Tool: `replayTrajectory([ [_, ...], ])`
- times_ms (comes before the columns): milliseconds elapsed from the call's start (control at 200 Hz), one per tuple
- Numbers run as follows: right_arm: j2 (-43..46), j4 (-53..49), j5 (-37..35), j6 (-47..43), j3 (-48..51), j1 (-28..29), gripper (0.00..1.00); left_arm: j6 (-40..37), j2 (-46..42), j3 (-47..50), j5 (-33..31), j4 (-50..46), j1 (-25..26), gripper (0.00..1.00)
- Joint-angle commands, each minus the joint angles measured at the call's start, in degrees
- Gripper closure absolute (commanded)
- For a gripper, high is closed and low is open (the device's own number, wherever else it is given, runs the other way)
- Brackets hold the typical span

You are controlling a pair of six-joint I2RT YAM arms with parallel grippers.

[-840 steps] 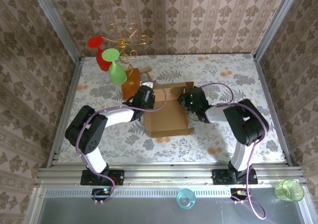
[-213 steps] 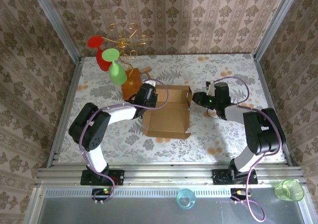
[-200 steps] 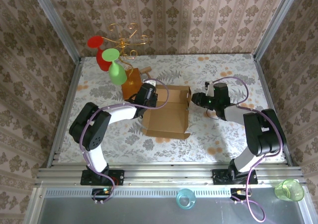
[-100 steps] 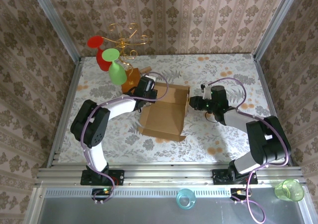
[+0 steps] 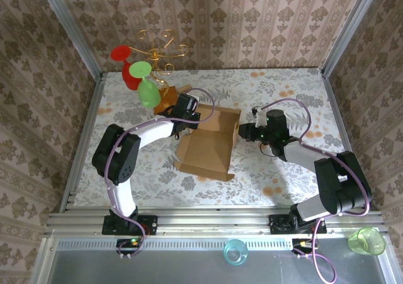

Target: Fold the paper box

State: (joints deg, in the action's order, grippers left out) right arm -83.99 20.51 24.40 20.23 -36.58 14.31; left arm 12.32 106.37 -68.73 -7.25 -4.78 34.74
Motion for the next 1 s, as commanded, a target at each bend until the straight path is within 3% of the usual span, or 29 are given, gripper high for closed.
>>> replayTrajectory([
  [0,1.23,0.59,1.93,-2.46,-0.29,0.94,0.74,-1.15,1.05,-1.96,1.23,-1.99,-0.11,1.00],
  [290,0.65,0.04,3.02,-3.40,-0.43,1.35,0.68,-0.98,1.56,-1.98,1.58,-1.91,-0.20,1.00],
  [780,5.84,-3.17,1.14,-4.28,0.94,2.48,0.65,-0.83,2.07,-2.02,1.34,-1.74,-0.27,1.00],
  [995,1.56,-3.46,-0.39,-4.68,-0.97,2.46,0.60,-0.89,2.21,-1.85,1.63,-1.47,-0.29,1.00],
])
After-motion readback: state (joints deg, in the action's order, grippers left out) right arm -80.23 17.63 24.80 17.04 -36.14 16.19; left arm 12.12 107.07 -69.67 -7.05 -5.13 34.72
